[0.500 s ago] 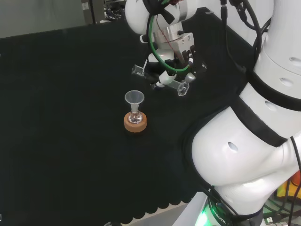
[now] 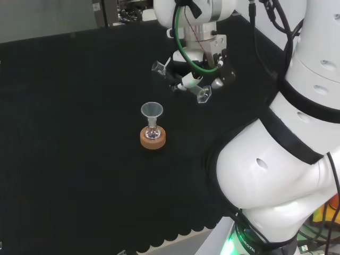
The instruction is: Put the graduated cylinder back on the table.
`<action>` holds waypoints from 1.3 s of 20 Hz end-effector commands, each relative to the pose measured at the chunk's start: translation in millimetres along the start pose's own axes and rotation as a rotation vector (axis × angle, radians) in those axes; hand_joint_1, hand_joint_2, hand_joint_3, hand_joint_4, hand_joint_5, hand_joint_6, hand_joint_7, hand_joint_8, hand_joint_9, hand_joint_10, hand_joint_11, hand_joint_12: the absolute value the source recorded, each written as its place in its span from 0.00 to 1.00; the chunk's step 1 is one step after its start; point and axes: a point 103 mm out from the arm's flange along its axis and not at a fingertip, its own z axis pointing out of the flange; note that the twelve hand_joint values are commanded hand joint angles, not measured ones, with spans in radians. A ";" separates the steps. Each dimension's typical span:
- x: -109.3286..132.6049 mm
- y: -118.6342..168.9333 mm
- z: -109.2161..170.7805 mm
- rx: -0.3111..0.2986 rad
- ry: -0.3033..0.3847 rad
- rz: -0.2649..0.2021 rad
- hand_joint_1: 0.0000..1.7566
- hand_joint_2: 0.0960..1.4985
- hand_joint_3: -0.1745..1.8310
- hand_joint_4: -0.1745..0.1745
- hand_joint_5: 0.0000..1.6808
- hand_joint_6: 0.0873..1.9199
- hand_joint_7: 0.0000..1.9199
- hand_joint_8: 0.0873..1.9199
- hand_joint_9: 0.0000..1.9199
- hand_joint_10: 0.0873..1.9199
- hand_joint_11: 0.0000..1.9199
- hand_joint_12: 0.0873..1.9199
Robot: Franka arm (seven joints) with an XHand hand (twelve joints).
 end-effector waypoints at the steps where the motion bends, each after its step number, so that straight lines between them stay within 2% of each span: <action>1: -23.2 31.8 10.0 -0.136 0.105 -0.045 0.63 0.76 0.07 0.23 0.56 0.55 0.63 0.14 0.74 0.00 0.70 0.33; 4: -29.4 45.5 13.7 -0.170 0.148 -0.064 0.63 0.76 0.07 0.23 0.56 0.56 0.63 0.14 0.74 0.00 0.70 0.33; 9: -35.3 65.4 16.9 -0.205 0.180 -0.086 0.63 0.76 0.07 0.23 0.56 0.56 0.63 0.14 0.74 0.00 0.70 0.33; 19: -41.9 87.5 20.1 -0.365 0.260 -0.101 0.63 0.76 0.07 0.23 0.56 0.55 0.63 0.14 0.74 0.00 0.69 0.33; 26: -46.5 106.0 26.3 -0.432 0.334 -0.105 0.63 0.76 0.07 0.23 0.56 0.55 0.63 0.14 0.74 0.00 0.69 0.33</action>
